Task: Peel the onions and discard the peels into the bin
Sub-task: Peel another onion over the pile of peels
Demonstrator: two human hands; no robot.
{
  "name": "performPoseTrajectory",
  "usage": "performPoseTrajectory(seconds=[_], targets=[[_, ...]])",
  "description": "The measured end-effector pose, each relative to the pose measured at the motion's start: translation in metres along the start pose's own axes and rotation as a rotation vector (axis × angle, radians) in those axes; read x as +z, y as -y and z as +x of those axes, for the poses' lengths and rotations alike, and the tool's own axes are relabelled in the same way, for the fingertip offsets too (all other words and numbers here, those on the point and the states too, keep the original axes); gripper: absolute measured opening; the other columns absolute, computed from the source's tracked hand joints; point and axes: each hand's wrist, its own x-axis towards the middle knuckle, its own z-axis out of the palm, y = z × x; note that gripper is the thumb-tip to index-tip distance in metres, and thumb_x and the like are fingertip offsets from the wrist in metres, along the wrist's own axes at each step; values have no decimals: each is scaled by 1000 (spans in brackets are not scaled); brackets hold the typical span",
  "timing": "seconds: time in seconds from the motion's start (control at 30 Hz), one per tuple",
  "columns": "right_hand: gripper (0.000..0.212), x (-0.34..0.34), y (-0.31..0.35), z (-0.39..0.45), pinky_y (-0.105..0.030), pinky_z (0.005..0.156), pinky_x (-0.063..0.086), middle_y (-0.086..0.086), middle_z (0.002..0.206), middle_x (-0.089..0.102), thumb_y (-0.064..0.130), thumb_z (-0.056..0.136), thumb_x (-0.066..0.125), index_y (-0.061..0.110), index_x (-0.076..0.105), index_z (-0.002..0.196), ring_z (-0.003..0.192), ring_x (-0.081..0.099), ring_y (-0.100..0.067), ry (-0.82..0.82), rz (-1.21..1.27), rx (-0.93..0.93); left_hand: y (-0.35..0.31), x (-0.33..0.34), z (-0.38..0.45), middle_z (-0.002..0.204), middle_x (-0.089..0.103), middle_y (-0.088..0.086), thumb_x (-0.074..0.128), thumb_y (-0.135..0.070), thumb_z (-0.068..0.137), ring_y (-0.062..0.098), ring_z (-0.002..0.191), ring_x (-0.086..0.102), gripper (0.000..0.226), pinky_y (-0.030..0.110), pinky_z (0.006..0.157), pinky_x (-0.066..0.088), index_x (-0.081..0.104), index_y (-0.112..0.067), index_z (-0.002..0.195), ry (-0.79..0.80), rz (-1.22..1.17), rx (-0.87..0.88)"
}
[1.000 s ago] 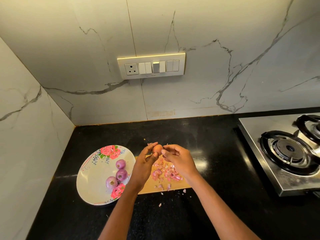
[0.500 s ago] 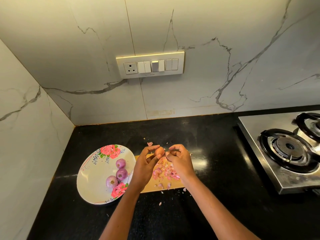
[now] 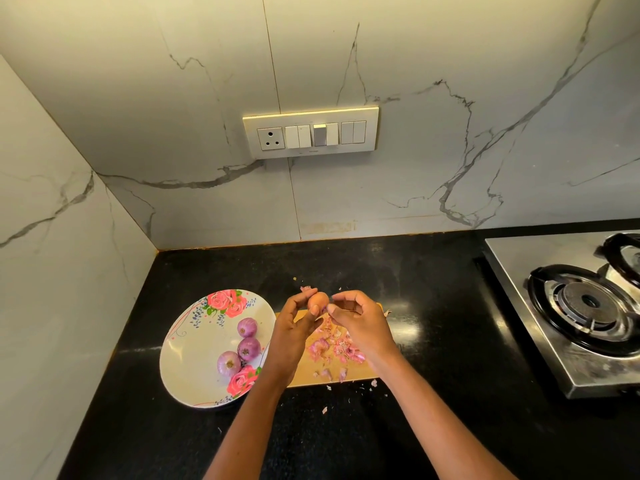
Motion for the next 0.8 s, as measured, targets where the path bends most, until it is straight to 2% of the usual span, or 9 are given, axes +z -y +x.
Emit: performPoseTrajectory(seconds=[0.17, 0.27, 0.33, 0.43, 0.57, 0.63, 0.73, 0.8], targets=[[27, -1, -4, -1, -26, 83, 61, 4, 99, 77, 17, 85, 82, 20, 69, 108, 93, 73, -7, -40, -42, 23, 1, -3, 2, 131, 61, -17, 66, -33, 96, 5, 118, 62, 32, 27, 95, 56, 60, -34, 128, -6, 56, -12], [23, -2, -5, -2, -29, 81, 62, 4, 93, 77, 17, 86, 82, 22, 68, 103, 89, 74, -8, -63, -66, -9, -4, -2, 1, 119, 67, -16, 70, -33, 93, 1, 107, 66, 27, 18, 82, 56, 64, -30, 119, -60, 52, 1], [19, -2, -6, -2, -28, 79, 61, 4, 89, 76, 16, 87, 80, 22, 67, 99, 86, 73, -6, -83, -88, -38, -5, -1, 0, 116, 68, -14, 72, -33, 92, 2, 105, 67, 26, 19, 80, 57, 65, -29, 117, -82, 55, 8], [18, 0, -4, -2, -23, 76, 59, 8, 89, 73, 15, 90, 77, 24, 62, 95, 86, 71, -2, -116, -163, -90, -4, 1, 0, 118, 67, -11, 72, -31, 92, 4, 106, 67, 27, 23, 83, 58, 65, -27, 117, -77, 29, 3], [16, 4, -3, 0, -32, 80, 60, 0, 94, 69, 12, 97, 67, 24, 56, 100, 91, 69, -15, -111, -161, -58, -1, 5, 1, 123, 65, -10, 73, -30, 92, 9, 114, 65, 27, 31, 93, 58, 64, -29, 118, -68, 15, 1], [13, 6, -1, 1, -38, 82, 60, -6, 99, 66, 9, 100, 60, 21, 56, 104, 91, 69, -22, -109, -84, 12, -1, 6, 0, 125, 64, -11, 72, -30, 93, 10, 116, 64, 28, 31, 94, 58, 63, -30, 119, -46, -3, 1], [14, 5, 5, 2, -31, 75, 59, -12, 104, 65, 4, 103, 53, 16, 59, 109, 80, 68, -18, -101, 82, 118, -2, 6, -1, 130, 62, -6, 68, -25, 95, 17, 120, 64, 31, 36, 98, 57, 61, -27, 125, 1, -83, -16], [15, -1, 9, 2, -27, 70, 59, -14, 102, 66, 3, 103, 53, 14, 62, 108, 75, 67, -15, -116, 171, 134, -5, 4, -3, 133, 61, 3, 61, -17, 99, 23, 120, 66, 32, 40, 102, 55, 58, -20, 131, 36, -220, -67]])
